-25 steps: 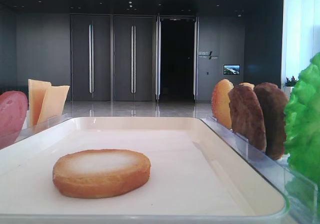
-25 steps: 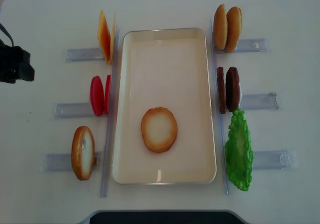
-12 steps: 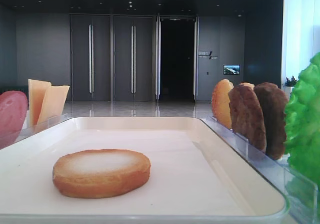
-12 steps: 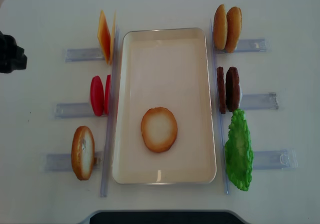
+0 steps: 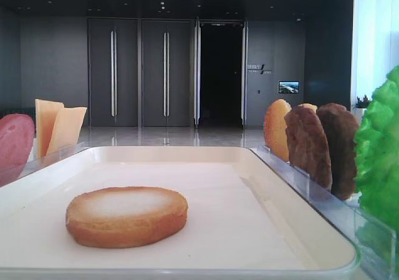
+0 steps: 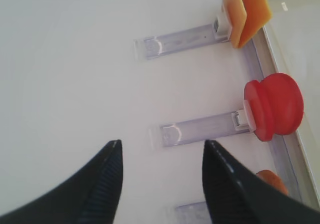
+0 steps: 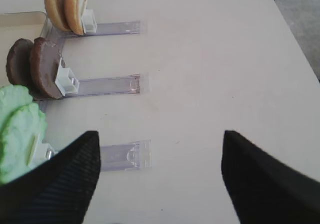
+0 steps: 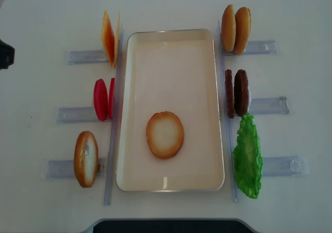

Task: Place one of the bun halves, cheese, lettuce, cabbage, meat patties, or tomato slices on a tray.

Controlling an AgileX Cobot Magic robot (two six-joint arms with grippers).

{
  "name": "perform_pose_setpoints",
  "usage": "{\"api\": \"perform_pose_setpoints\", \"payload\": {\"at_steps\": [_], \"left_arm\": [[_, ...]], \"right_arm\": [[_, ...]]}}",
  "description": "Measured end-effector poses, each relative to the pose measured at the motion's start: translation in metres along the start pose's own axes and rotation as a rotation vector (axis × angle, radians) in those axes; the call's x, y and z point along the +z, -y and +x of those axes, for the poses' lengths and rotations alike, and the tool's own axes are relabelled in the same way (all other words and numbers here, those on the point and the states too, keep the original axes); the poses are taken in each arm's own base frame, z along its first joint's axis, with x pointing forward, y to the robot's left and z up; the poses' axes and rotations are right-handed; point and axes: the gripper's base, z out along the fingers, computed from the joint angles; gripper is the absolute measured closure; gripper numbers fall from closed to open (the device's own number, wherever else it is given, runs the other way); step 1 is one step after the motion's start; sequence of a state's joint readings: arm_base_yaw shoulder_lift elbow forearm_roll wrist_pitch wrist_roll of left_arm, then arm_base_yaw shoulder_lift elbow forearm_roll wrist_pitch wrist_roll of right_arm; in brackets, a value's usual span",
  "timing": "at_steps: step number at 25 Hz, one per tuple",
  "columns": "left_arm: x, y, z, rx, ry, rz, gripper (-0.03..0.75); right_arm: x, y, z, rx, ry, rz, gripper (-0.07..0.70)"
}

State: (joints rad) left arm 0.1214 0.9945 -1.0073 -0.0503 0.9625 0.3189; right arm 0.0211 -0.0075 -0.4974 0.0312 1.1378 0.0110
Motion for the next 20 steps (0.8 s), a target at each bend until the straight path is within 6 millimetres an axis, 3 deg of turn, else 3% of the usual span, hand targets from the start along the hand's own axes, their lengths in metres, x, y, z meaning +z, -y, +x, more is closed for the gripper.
{"api": "perform_pose_setpoints", "payload": {"at_steps": [5, 10, 20], "left_arm": [[-0.033, 0.007, 0.020, 0.003, 0.083, -0.026, 0.324], [-0.056, 0.020, 0.053, -0.012, 0.169, -0.029, 0.324], [-0.062, 0.047, 0.122, -0.076, 0.308, 0.008, 0.325]], "right_arm": [[0.000, 0.000, 0.000, 0.000, 0.000, 0.000, 0.118], [0.000, 0.000, 0.000, 0.000, 0.000, 0.000, 0.118], [0.000, 0.000, 0.000, 0.000, 0.000, 0.000, 0.118]]}}
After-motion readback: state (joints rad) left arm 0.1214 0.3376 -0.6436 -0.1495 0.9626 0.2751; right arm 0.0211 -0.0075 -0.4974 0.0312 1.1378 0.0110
